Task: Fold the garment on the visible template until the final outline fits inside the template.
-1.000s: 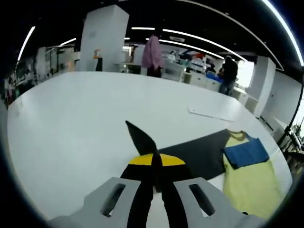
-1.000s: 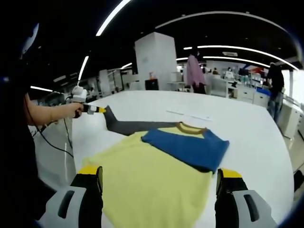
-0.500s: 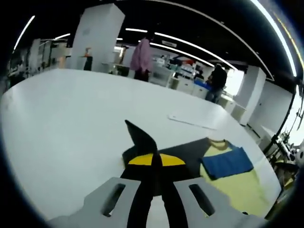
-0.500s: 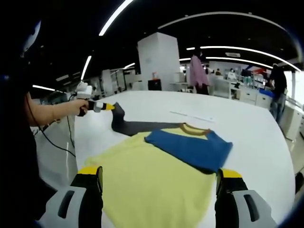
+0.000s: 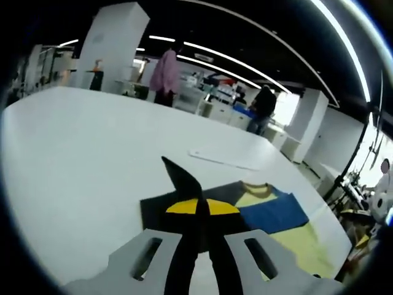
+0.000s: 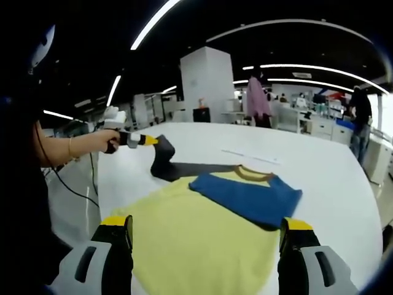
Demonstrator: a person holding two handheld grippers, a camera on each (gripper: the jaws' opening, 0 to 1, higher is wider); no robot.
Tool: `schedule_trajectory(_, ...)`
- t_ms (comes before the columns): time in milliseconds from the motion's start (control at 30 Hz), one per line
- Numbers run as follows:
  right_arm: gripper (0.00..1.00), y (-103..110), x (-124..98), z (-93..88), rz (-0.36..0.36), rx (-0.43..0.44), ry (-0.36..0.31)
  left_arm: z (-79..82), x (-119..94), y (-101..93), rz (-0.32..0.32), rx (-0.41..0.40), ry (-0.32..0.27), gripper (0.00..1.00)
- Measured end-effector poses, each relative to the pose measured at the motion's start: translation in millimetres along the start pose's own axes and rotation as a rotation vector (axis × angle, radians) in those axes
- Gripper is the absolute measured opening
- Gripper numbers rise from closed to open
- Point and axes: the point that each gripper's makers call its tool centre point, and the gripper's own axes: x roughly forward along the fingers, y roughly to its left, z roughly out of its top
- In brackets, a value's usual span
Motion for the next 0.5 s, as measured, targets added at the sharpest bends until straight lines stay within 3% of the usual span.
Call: schedule_trajectory(500, 0.99, 5, 0, 2.1, 0.019, 0.002, -0.014, -3.3, 21, -47.9, -0.085, 0.014, 0.005, 0.01)
